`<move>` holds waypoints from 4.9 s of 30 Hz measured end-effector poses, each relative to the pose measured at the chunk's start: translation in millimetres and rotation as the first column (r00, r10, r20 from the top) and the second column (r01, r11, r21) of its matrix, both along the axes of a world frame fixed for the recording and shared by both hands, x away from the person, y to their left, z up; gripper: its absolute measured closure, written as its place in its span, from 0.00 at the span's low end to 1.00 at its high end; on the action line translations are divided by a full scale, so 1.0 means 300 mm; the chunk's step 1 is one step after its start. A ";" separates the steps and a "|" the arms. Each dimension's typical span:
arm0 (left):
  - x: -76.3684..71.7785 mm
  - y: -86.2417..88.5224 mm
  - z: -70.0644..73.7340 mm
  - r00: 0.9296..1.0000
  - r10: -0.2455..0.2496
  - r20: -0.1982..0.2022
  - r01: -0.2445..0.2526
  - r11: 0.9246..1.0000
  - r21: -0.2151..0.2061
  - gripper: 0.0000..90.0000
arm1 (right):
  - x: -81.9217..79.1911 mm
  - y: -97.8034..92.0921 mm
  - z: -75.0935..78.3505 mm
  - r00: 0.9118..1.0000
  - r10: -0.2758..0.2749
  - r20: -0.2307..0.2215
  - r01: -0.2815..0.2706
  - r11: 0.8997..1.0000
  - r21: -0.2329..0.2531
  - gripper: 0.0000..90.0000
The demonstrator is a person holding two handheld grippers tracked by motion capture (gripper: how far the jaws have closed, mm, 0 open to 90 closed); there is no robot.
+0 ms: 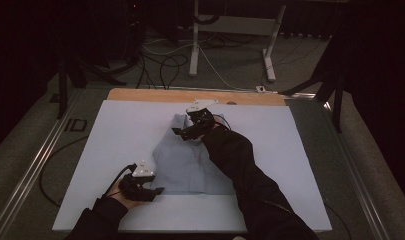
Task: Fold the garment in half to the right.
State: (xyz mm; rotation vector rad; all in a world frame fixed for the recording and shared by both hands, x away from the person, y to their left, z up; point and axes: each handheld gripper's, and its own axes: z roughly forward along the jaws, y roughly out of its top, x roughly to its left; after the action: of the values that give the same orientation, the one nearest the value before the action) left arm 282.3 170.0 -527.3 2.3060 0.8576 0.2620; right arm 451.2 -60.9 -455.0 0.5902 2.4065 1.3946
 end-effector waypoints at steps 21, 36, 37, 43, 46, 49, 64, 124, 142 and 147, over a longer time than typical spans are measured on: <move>-0.027 -0.054 0.037 1.000 -0.022 0.018 0.022 1.000 -0.001 0.92 | 0.008 0.052 0.001 1.000 0.027 0.000 -0.027 1.000 -0.005 0.10; -0.036 -0.050 0.070 0.999 -0.008 0.049 0.010 0.999 -0.034 0.92 | 0.084 0.097 -0.002 0.999 -0.036 -0.041 0.035 0.999 -0.030 0.12; -0.036 -0.050 0.071 0.999 -0.009 0.050 0.011 0.999 -0.033 0.92 | 0.084 0.097 -0.002 0.999 -0.036 -0.041 0.035 0.999 -0.030 0.12; -0.037 -0.049 0.072 0.999 -0.005 0.051 0.007 0.999 -0.039 0.92 | 0.134 0.127 -0.022 0.996 -0.065 -0.056 0.062 0.997 -0.043 0.12; -0.038 -0.048 0.074 0.999 -0.002 0.052 0.004 0.999 -0.044 0.92 | 0.156 0.143 -0.040 0.995 -0.068 -0.075 0.064 0.997 -0.048 0.11; -0.038 -0.049 0.074 0.999 -0.004 0.054 0.006 0.999 -0.046 0.92 | 0.181 0.152 -0.058 0.991 -0.090 -0.098 0.085 0.995 -0.052 0.11; -0.041 -0.056 0.077 0.998 -0.006 0.055 0.009 0.999 -0.045 0.92 | 0.267 0.202 -0.122 0.954 -0.225 -0.200 0.189 0.965 -0.184 0.30; -0.047 -0.079 0.099 0.998 -0.045 0.046 0.047 0.998 -0.042 0.92 | 0.259 0.203 -0.071 0.976 -0.208 -0.061 0.176 0.924 -0.341 0.97; -0.049 -0.140 0.178 0.991 -0.097 0.087 0.101 0.994 -0.037 0.92 | 0.240 0.111 0.011 0.974 -0.223 -0.044 0.203 0.939 -0.279 0.97; -0.046 -0.169 0.195 0.988 -0.122 0.095 0.126 0.992 -0.031 0.92 | 0.233 0.073 0.033 0.972 -0.232 -0.038 0.214 0.940 -0.265 0.97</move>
State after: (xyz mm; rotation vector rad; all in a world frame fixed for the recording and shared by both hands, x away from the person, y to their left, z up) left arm 268.4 119.2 -468.8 2.2832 0.6642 0.2944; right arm 521.0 -39.0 -445.2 0.8224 2.4306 0.9630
